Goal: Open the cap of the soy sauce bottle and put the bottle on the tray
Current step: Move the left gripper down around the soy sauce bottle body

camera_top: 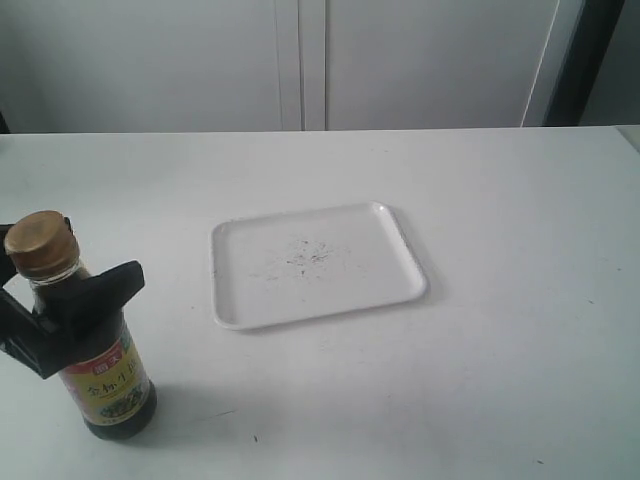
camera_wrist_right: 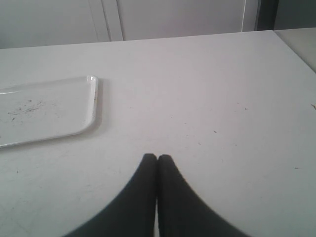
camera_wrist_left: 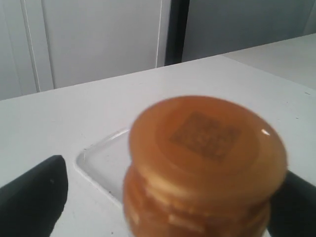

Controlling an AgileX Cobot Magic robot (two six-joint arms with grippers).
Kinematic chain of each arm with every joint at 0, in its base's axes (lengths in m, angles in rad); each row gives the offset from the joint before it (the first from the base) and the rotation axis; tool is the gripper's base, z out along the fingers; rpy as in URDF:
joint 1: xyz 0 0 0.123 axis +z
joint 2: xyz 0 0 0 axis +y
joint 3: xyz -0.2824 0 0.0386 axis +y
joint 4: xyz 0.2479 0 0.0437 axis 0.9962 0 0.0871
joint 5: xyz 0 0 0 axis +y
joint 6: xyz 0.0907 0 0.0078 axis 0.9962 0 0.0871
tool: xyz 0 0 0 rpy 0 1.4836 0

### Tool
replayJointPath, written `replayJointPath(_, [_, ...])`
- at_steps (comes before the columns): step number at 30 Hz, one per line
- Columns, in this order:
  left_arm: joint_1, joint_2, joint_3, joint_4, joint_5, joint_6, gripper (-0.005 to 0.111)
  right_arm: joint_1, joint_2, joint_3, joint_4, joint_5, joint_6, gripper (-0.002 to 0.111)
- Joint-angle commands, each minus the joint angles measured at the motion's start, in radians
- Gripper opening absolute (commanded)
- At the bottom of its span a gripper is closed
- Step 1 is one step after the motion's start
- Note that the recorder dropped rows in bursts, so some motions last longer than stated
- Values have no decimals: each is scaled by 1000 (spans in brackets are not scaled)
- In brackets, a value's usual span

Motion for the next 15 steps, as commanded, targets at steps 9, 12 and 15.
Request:
replayJointPath(9, [0, 90, 72, -52, -66, 142, 102, -7, -6, 5, 2, -6, 0, 0])
replayJointPath(12, [0, 117, 81, -60, -66, 168, 102, -7, -6, 5, 2, -6, 0, 0])
replayJointPath(15, [0, 157, 81, -60, -66, 189, 102, -7, -6, 5, 2, -6, 0, 0])
